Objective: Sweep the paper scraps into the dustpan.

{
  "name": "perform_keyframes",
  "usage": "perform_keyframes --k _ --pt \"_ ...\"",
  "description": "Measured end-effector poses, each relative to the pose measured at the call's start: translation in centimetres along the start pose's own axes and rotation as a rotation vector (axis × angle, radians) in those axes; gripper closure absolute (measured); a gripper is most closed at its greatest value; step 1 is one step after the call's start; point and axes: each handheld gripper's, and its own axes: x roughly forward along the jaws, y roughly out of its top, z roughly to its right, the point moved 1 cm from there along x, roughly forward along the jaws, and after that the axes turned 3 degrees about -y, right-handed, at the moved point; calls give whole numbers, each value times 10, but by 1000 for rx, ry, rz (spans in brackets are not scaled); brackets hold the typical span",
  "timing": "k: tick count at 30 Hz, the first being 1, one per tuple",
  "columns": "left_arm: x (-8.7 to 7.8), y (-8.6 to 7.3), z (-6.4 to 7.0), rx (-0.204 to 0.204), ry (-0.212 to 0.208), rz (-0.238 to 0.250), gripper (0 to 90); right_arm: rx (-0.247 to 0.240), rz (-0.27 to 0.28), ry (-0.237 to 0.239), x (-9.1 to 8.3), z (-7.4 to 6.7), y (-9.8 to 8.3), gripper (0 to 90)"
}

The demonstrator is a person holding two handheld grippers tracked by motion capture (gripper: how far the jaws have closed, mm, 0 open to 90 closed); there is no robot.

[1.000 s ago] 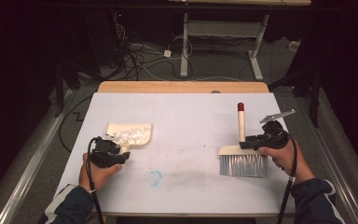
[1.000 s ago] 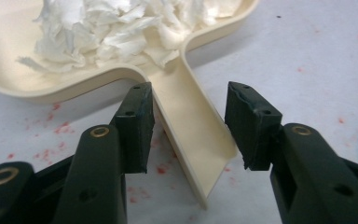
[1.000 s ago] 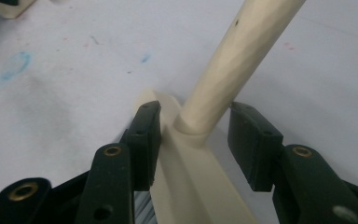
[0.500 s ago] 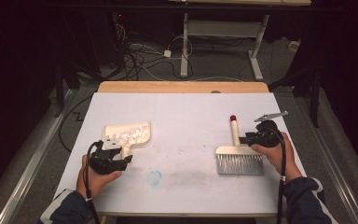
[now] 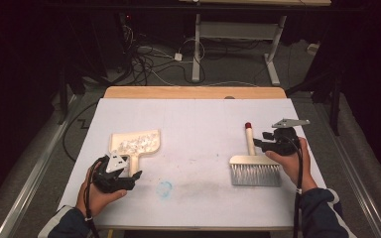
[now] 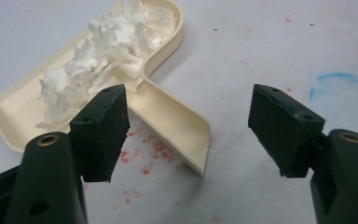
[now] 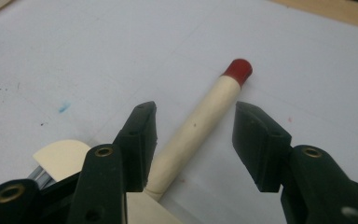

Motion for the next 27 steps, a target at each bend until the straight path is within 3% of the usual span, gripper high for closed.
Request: perform_keyframes --k 11,14,19,27 --pt "3 2 7 64 -6 23 225 -14 114 -38 -9 -4 4 378" --pt "4 2 8 59 -6 18 209 -13 122 -64 -9 -6 5 288" --pt "6 1 8 66 0 0 196 -23 124 -76 -9 -9 6 269" --pt "4 1 10 91 20 12 181 -18 133 -103 -9 -10 6 174"
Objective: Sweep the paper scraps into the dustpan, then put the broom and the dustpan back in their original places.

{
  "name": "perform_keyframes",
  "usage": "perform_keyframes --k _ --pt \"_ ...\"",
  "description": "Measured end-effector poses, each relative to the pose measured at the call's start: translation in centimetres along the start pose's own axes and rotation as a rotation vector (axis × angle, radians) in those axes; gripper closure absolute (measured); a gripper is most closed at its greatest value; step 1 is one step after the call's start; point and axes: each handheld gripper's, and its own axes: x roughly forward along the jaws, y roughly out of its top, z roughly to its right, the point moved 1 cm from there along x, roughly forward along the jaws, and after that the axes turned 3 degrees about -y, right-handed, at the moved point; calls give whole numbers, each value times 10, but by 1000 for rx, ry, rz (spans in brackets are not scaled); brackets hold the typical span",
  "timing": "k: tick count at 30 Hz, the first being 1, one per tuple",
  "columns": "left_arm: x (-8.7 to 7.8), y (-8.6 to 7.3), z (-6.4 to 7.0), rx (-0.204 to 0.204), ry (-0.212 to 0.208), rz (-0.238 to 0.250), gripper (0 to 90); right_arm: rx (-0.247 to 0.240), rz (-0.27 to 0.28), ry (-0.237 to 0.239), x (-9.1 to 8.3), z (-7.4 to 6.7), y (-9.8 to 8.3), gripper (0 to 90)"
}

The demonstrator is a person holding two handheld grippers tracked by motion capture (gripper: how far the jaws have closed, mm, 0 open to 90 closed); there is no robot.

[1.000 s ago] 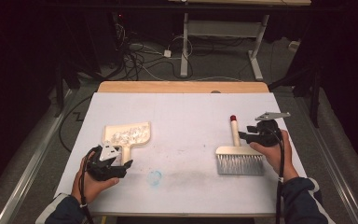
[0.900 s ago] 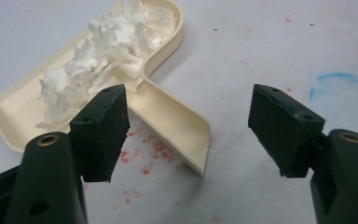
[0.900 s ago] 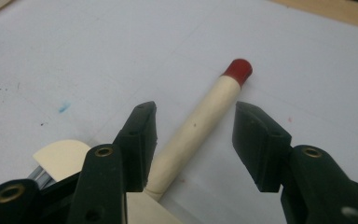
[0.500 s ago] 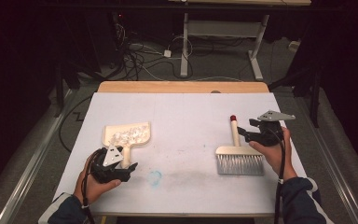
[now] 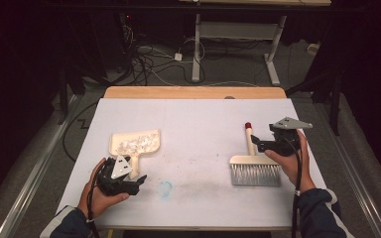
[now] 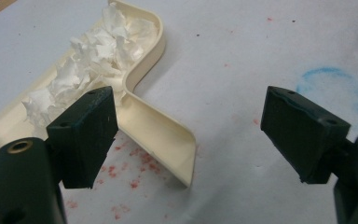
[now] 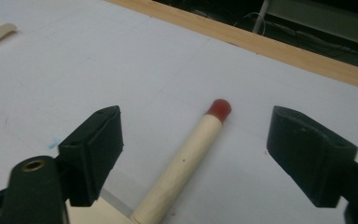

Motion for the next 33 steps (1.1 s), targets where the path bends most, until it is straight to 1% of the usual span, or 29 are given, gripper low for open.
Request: perform_keyframes --k 1,2,4,6,11,14,15,16,19,21,23,26,27,30,33 --pt "0 0 1 -9 0 -8 181 -1 -1 -2 0 0 0 175" --pt "0 1 0 3 0 0 181 0 -1 -4 0 -1 0 172" --pt "0 1 1 16 7 2 181 4 -5 -3 0 -1 0 168" --pt "0 1 1 18 1 4 181 2 4 -1 0 -2 0 167" --pt "1 0 2 28 10 -8 181 7 17 -9 0 -5 1 172" --pt "0 1 3 37 10 -2 181 1 22 -13 -1 -7 2 176" --pt "0 1 4 27 5 -9 181 6 25 -11 -1 -8 2 178" --pt "0 1 4 32 5 -10 181 8 30 -8 -2 -9 2 179" --pt "0 3 6 42 9 -8 181 -5 38 -8 -6 -13 3 181" --pt "1 3 7 44 5 -6 182 -4 52 -1 -9 -14 3 188" --pt "1 3 6 50 6 -11 182 -9 52 -9 -12 -17 4 193" --pt "2 3 6 46 2 -13 182 -24 66 -17 -17 -19 6 197" --pt "2 2 6 44 -1 -14 182 -20 71 -13 -19 -21 6 197" --pt "3 2 6 47 -4 -12 182 -32 76 -9 -24 -24 6 196" --pt "3 2 7 53 -6 -15 181 -64 77 -9 -28 -27 4 195"
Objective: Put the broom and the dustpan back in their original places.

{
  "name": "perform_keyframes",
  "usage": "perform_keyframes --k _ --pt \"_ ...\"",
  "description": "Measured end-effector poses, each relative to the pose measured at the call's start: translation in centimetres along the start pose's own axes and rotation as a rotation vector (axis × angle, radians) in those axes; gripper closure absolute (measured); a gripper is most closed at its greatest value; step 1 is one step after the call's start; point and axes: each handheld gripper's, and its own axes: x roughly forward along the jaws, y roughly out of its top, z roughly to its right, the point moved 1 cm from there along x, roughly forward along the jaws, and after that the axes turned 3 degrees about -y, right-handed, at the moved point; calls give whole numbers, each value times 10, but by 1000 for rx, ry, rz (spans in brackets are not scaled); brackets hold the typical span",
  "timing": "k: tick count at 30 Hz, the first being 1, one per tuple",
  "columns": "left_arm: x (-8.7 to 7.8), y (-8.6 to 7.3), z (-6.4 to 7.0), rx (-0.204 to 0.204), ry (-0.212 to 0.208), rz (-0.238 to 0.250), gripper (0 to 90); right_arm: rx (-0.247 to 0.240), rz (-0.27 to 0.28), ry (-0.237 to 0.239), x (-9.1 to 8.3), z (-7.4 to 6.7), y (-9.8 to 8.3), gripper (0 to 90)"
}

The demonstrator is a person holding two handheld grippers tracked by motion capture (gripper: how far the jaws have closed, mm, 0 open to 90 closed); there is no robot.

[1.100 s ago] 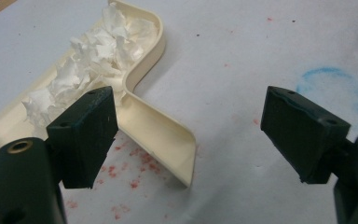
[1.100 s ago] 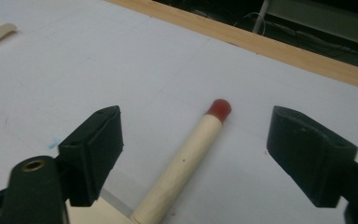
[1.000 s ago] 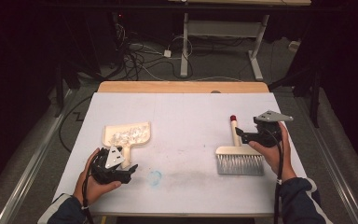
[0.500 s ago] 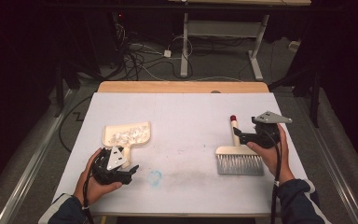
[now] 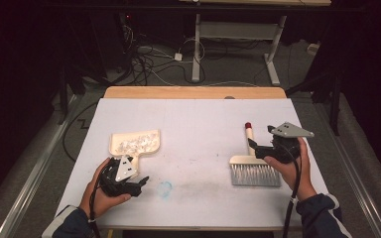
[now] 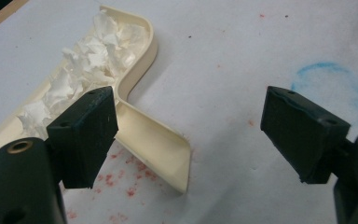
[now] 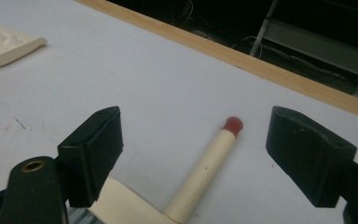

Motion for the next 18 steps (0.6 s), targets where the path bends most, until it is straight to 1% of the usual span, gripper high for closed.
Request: perform_keyframes --k 2,4,8,11,14,17,18 --pt "-1 0 1 4 -2 4 181 -9 -1 9 -2 -2 -2 195" --pt "-1 1 1 4 -2 4 182 -30 -5 -2 -4 -5 -3 196" --pt "-2 0 1 7 -6 9 182 -44 4 -8 -9 -8 -5 200" --pt "-2 0 1 5 -4 9 181 -35 9 -2 -13 -10 -7 201" --pt "-2 0 1 7 3 8 181 -45 19 -3 -16 -12 -9 201" --pt "-3 0 1 13 13 5 181 -53 35 13 -20 -14 -10 202" --pt "-4 0 1 13 13 9 181 -66 39 18 -21 -14 -10 203"
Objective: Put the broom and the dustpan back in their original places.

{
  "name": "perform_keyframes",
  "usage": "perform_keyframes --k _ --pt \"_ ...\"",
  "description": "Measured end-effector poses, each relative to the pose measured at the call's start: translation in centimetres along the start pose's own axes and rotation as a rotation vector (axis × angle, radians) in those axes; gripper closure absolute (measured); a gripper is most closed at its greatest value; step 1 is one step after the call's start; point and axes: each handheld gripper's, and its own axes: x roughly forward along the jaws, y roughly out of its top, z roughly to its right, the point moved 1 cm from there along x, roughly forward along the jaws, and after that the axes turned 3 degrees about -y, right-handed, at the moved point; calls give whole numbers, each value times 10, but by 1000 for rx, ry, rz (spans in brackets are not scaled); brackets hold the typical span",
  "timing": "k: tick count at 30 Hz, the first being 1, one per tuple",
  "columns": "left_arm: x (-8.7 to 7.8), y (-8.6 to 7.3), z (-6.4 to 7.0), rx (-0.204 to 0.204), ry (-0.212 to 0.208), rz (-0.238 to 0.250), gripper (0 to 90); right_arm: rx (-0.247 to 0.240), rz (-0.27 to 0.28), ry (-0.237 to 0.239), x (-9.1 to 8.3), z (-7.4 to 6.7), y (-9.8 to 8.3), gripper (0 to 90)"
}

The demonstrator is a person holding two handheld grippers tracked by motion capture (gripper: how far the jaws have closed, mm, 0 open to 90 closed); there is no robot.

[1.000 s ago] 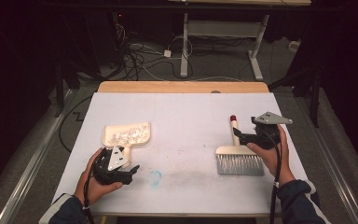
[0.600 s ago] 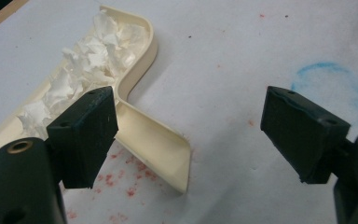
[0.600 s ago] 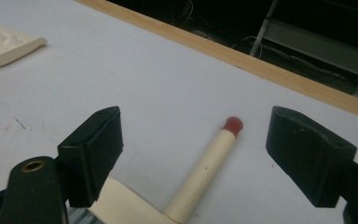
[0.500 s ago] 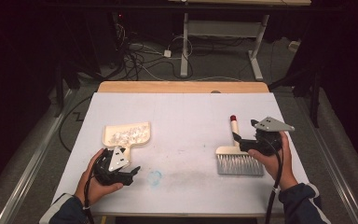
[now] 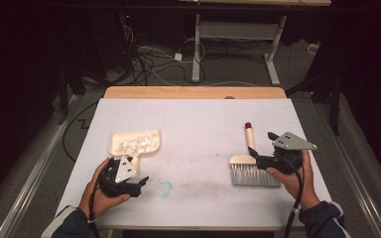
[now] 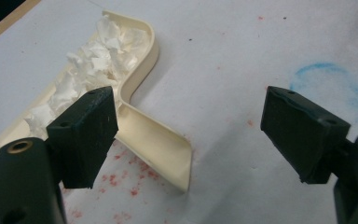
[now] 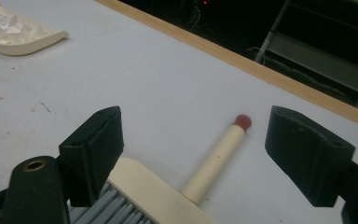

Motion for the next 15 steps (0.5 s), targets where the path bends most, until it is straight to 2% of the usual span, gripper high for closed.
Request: perform_keyframes --k 15 --pt "-1 0 1 16 6 -5 181 -56 4 -14 -10 -12 -16 203"
